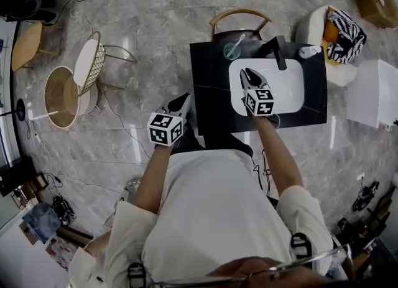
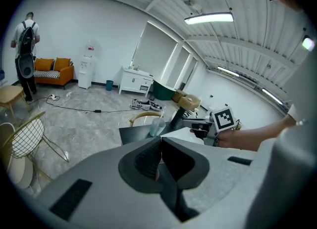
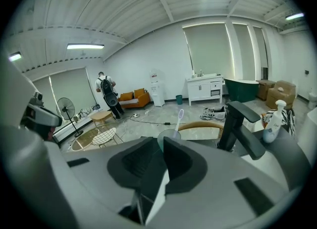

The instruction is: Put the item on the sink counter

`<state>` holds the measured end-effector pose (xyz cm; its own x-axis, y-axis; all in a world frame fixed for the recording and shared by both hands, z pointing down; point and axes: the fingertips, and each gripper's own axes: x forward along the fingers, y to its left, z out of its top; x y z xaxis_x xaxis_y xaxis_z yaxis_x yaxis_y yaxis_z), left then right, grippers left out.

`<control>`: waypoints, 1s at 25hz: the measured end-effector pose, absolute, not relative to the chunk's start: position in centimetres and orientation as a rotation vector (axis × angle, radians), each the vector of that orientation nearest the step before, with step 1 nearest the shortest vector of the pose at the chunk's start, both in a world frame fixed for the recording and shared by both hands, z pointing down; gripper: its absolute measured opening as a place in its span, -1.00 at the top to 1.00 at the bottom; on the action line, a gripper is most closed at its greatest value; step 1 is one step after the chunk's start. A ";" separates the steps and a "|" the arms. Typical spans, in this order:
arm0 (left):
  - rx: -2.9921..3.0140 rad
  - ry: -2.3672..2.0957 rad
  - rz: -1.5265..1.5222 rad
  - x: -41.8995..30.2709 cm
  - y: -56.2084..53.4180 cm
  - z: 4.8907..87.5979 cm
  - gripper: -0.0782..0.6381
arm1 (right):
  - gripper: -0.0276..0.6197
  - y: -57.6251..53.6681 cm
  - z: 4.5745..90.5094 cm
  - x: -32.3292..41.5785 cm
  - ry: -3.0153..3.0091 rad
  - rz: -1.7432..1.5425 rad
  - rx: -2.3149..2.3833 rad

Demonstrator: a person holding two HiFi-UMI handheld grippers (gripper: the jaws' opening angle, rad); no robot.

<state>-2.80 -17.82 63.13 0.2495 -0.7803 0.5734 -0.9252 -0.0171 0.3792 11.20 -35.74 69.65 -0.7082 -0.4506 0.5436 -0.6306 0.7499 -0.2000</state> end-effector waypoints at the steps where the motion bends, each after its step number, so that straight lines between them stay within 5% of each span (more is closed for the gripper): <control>1: 1.823 -1.567 0.260 -2.9 -17.7 62.9 0.77 | 0.71 -35.4 69.3 11.3 -2.484 0.514 0.813; 25: 2.088 -1.546 0.152 -1.8 -11.1 55.7 0.77 | 0.90 -23.0 57.7 15.5 -2.546 0.376 0.967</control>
